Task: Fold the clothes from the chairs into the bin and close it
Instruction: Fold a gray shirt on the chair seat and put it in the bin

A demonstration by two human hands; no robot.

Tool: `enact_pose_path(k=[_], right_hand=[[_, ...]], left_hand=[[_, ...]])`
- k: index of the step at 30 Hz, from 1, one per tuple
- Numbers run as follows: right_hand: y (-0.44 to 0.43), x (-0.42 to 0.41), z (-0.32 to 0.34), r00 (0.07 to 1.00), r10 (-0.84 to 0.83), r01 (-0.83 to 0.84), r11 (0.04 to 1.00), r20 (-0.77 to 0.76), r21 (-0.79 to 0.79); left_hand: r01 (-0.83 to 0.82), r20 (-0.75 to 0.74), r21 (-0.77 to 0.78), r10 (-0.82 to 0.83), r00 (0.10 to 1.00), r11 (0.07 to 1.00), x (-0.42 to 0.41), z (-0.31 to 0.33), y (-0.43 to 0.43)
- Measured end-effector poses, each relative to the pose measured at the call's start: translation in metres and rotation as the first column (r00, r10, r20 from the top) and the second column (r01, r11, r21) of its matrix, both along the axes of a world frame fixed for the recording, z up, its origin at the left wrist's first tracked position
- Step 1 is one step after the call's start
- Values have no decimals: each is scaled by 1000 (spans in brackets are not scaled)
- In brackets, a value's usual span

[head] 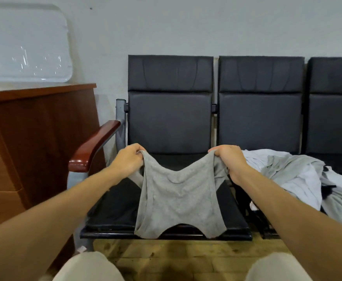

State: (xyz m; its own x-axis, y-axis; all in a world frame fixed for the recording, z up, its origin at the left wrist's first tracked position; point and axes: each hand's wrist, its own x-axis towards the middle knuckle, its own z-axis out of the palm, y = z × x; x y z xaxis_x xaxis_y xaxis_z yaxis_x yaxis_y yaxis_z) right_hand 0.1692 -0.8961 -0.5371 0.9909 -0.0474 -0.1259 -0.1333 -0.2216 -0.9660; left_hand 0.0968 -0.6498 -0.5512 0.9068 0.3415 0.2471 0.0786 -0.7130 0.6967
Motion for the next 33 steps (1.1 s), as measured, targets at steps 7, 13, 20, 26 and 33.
enact_pose_path(k=[7,13,20,26,33], right_hand=[[1,-35,80,922,-94,28,984,375,176],[3,-65,147,791,-147,1,971,594,239],[-5,-76,159,821,-191,51,963,538,264],[-6,-81,150,974,-40,-54,916,225,396],[-21,-67,116,876,-77,91,996,476,-7]], left_hand=[[-70,199,212,28,980,975,-23,101,-9],[-9,304,130,-31,952,991,-49,177,-26],[45,378,-90,-8,926,995,-61,187,-43],[130,277,30,-133,952,991,-55,156,-40],[-106,240,370,15,971,923,-56,135,-26]])
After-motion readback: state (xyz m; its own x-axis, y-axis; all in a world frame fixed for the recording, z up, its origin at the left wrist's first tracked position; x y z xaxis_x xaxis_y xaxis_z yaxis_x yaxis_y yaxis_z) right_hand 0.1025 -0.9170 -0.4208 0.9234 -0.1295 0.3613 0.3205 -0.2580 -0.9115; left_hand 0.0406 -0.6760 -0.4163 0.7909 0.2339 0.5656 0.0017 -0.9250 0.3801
